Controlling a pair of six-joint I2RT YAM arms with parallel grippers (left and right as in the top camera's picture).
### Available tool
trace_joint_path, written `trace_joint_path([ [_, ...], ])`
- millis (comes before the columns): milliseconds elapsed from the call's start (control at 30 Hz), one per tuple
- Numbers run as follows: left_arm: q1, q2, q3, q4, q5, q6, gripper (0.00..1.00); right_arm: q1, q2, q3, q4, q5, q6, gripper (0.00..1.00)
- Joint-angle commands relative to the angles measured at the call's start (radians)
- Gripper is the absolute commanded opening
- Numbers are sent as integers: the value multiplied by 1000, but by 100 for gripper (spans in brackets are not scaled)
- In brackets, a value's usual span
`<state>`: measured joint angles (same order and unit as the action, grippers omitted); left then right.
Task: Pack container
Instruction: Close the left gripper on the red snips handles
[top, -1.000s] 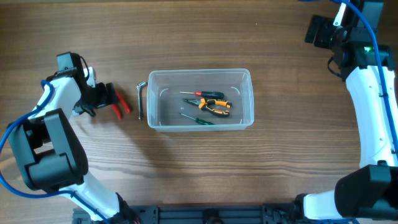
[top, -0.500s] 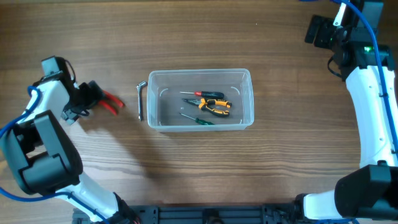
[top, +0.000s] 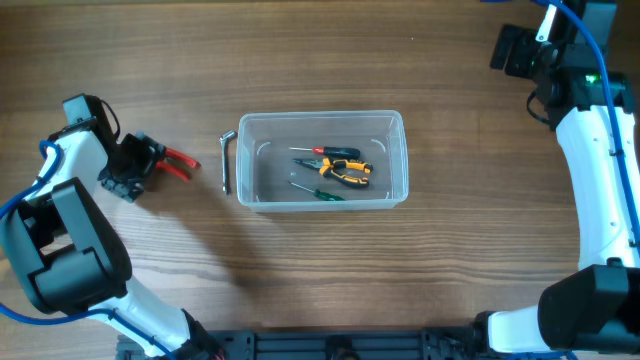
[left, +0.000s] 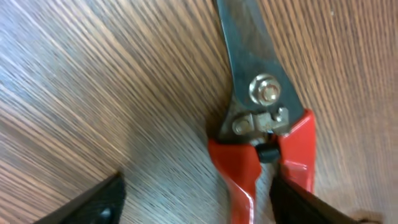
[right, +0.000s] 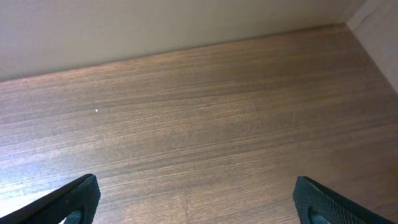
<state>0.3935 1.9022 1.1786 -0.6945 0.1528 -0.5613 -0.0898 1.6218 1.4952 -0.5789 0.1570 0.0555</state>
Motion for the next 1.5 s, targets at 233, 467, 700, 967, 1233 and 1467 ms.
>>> trace_joint_path([
  [233,-51,11,11,-33,12,-34,80,1,-5,10,2,-8,-3,100],
  [467,-84,11,11,-51,-119,-81,85,1,-5,10,2,-8,-3,100],
  [700,-84,63,11,-51,-180,-163,88,1,-5,10,2,-8,-3,100],
  [967,-84,214,11,-48,-131,-188,91,1,-5,10,2,-8,-3,100],
  [1233,-84,219,11,-30,-70,-188,82,1,-5,10,2,-8,-3,100],
  [1467,-84,219,11,-32,-50,-188,40,1,-5,10,2,-8,-3,100],
])
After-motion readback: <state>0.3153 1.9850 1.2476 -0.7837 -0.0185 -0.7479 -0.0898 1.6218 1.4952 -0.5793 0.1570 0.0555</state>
